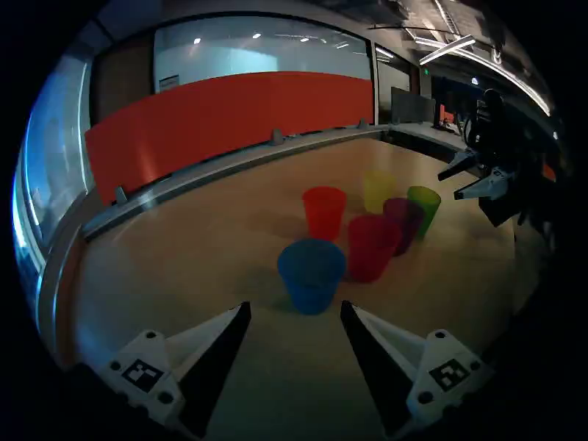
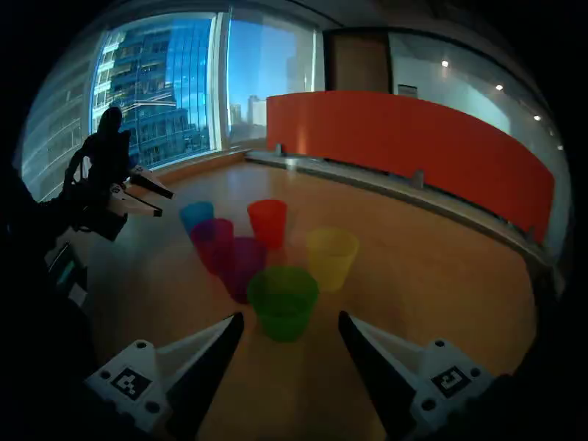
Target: Pour water
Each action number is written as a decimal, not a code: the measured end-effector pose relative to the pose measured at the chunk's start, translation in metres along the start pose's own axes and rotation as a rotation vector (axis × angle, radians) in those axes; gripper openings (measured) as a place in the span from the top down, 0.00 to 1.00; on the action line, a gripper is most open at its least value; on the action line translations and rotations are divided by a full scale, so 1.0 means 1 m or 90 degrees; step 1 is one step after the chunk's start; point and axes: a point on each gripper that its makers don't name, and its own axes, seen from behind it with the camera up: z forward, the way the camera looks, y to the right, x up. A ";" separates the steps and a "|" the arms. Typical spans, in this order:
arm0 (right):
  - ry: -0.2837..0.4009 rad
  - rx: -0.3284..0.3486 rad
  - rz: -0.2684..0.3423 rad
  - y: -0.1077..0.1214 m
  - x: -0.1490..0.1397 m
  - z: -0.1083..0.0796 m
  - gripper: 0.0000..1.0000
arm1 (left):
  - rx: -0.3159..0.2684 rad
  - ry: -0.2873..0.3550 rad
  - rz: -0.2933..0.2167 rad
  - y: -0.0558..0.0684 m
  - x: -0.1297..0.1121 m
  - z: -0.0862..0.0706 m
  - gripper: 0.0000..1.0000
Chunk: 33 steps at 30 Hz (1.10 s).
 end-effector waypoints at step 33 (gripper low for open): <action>0.312 -0.306 0.043 0.075 0.109 -0.042 0.01 | 0.268 0.294 -0.048 -0.052 0.089 -0.075 0.09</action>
